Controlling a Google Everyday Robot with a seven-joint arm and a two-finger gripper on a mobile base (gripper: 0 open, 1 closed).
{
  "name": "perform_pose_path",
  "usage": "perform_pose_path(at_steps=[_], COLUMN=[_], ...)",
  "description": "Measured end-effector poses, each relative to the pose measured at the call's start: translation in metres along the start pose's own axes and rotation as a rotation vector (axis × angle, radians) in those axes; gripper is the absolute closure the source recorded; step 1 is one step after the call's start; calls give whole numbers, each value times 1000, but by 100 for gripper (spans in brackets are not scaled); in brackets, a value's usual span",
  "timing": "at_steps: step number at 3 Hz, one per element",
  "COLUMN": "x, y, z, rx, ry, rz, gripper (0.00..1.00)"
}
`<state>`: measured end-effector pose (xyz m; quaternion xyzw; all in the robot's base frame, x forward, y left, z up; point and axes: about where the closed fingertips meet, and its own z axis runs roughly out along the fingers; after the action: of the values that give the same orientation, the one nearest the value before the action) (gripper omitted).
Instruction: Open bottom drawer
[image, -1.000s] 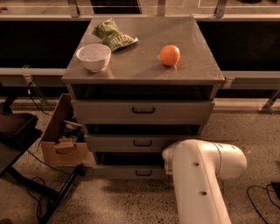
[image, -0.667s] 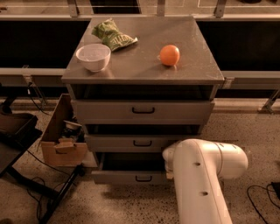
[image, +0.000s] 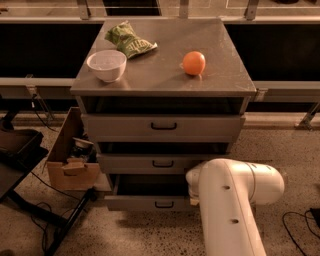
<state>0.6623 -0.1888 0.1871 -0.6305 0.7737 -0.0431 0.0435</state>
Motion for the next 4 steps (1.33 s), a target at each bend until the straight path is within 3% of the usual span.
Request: perform_pose_path(at_steps=[1,3,4], x=[0,0,0], y=[0,22,43], z=[0,14,0], rx=[0,-44,-49], ry=[0,1,-26], rz=[0,24,86], gripper=[0,0,18])
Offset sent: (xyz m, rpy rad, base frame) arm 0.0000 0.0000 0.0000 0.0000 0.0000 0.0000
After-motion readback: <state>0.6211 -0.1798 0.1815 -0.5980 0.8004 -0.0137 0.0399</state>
